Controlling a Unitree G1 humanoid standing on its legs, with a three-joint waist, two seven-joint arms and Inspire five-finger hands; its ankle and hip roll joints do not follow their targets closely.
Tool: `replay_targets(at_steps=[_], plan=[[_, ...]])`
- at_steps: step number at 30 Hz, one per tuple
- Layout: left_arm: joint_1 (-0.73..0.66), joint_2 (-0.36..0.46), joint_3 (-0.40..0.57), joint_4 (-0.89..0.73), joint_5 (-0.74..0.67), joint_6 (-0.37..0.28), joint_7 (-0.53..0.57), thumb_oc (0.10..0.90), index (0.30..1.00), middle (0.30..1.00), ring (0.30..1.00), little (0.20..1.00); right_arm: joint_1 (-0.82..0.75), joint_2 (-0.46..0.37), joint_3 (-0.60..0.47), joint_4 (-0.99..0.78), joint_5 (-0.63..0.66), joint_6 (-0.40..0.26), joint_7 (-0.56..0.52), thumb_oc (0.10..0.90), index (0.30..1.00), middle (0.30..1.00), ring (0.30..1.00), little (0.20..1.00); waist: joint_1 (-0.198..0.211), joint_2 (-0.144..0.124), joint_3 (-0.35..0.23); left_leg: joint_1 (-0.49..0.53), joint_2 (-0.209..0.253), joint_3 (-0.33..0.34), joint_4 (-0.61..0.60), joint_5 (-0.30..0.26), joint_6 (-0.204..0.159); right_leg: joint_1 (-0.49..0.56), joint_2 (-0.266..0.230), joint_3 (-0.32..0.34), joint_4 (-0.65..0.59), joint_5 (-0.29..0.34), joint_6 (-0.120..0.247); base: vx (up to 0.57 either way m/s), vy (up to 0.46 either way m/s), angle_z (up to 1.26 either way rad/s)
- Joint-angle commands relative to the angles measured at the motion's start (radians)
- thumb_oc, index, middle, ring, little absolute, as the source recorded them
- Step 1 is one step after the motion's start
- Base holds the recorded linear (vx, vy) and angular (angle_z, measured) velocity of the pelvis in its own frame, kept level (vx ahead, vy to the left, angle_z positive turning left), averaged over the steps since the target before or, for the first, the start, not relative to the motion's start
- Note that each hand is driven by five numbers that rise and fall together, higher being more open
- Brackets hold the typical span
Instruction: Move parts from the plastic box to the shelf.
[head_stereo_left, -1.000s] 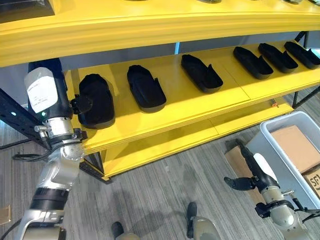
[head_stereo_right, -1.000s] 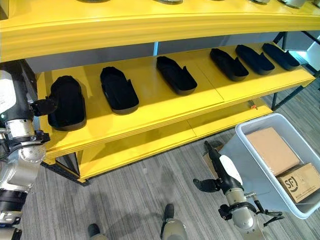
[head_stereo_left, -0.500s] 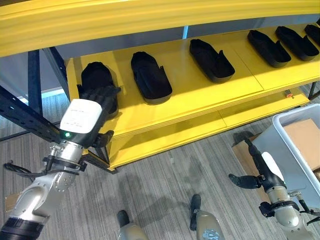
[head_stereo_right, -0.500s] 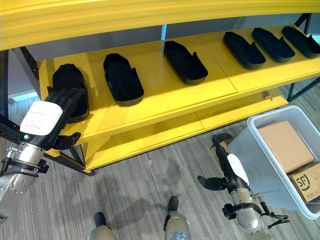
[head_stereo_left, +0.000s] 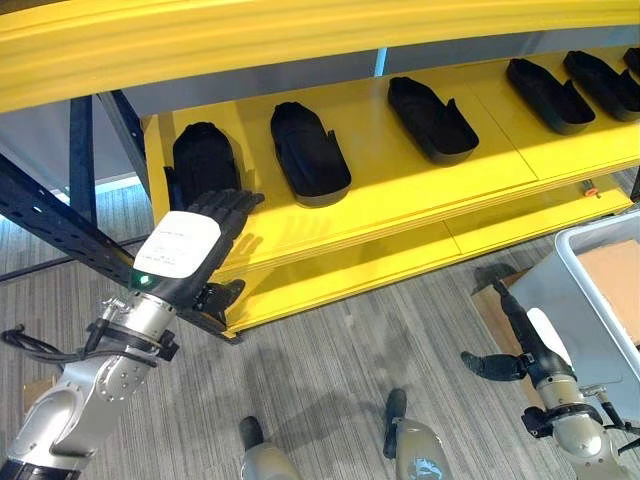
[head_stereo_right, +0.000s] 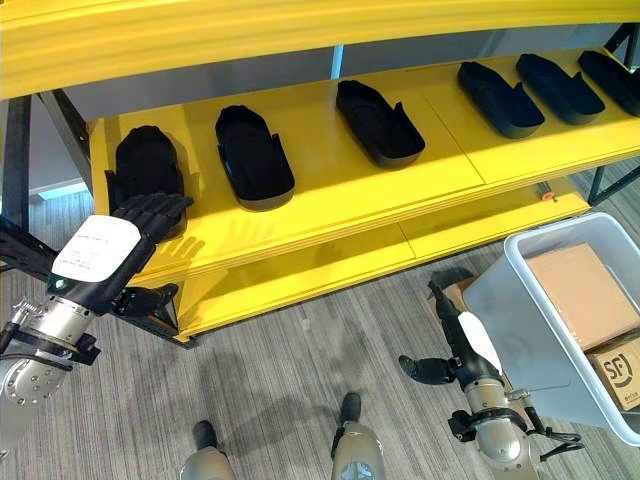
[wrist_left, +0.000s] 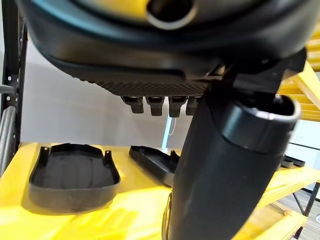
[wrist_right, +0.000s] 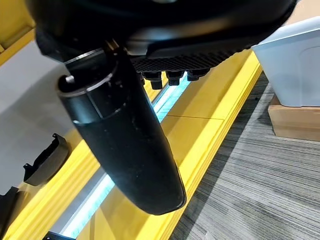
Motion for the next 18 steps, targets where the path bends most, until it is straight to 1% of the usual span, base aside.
replay_targets(at_steps=[1,3,10,12,18], plan=[[-0.057,-0.014,0.056,0.068,-0.043,0.011,0.041,0.9,1.0,1.0,1.0,1.0,-0.046,-0.02,-0.089,-0.079,0.025,-0.048,-0.032,0.9,1.0,1.0,1.0,1.0,-0.02,-0.012,-0.075,-0.044,0.031,-0.001,-0.005,0.12,0.026,0.056,-0.046,0.072,0.152,-0.133,0.032,0.0,0.0,0.0],[-0.074,-0.021,0.036,0.101,-0.052,0.011,0.04,0.9,1.0,1.0,1.0,1.0,-0.049,-0.021,-0.087,-0.074,0.026,-0.047,-0.032,0.9,1.0,1.0,1.0,1.0,-0.02,-0.011,-0.074,-0.044,0.031,0.0,-0.005,0.12,0.026,0.056,-0.046,0.071,0.153,-0.134,0.032,0.0,0.0,0.0],[-0.136,-0.089,-0.027,0.237,-0.055,0.041,0.038,0.9,1.0,1.0,1.0,1.0,-0.058,-0.013,-0.08,-0.063,0.029,-0.042,-0.026,0.9,1.0,1.0,1.0,1.0,-0.024,-0.016,-0.075,-0.048,0.036,0.001,0.006,0.115,0.028,0.051,-0.044,0.075,0.16,-0.136,0.03,0.0,-0.001,-0.01],[-0.151,-0.095,-0.035,0.261,-0.038,0.056,0.04,0.9,1.0,1.0,1.0,1.0,-0.059,-0.014,-0.078,-0.062,0.029,-0.039,-0.025,0.9,1.0,1.0,1.0,1.0,-0.026,-0.017,-0.075,-0.049,0.038,0.001,0.008,0.114,0.027,0.049,-0.045,0.076,0.162,-0.135,0.03,0.0,0.0,0.0],[-0.202,-0.118,-0.071,0.315,-0.035,0.066,0.044,0.9,1.0,1.0,1.0,1.0,-0.063,-0.014,-0.072,-0.055,0.03,-0.035,-0.026,0.9,1.0,1.0,1.0,1.0,-0.029,-0.019,-0.076,-0.052,0.037,0.003,0.012,0.113,0.026,0.047,-0.045,0.076,0.165,-0.135,0.03,0.0,0.0,0.0]])
